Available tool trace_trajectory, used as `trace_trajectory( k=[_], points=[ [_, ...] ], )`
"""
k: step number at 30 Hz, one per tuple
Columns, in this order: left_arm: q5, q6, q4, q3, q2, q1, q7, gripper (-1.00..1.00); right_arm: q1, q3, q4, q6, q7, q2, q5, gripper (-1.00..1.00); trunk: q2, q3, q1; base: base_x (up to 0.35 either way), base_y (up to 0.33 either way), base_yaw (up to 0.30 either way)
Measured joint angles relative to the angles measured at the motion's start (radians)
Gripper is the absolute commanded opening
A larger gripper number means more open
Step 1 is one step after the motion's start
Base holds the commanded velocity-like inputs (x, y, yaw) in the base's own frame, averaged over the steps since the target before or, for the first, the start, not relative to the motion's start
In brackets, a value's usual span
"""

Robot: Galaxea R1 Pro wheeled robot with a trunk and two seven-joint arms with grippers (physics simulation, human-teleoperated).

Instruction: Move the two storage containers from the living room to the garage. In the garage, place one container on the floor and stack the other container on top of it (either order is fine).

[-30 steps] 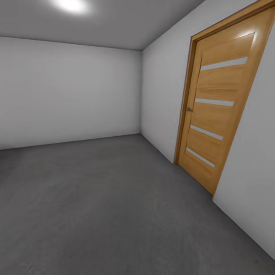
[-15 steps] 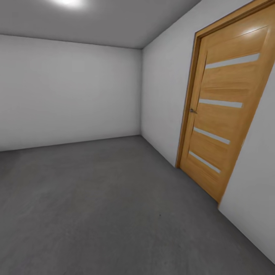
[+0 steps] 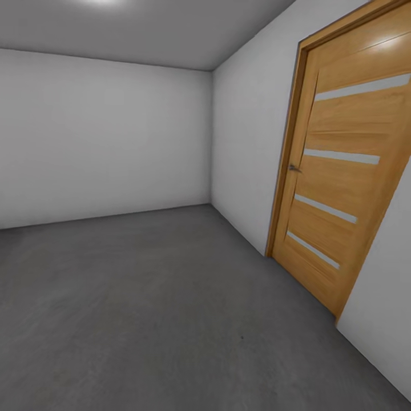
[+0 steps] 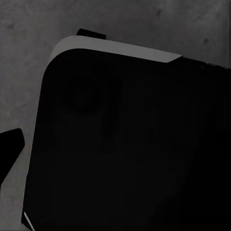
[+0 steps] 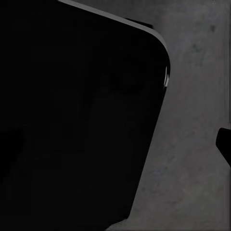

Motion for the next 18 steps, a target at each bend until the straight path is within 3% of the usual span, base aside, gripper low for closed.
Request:
trace_trajectory(
  k=[18],
  points=[
    [0.0,0.0,0.0,0.0,0.0,0.0,0.0,1.0,0.0,0.0,0.0,0.002,0.001,0.0,0.0,1.0,0.0,0.0,0.0,0.324,0.0,0.0]
  ],
)
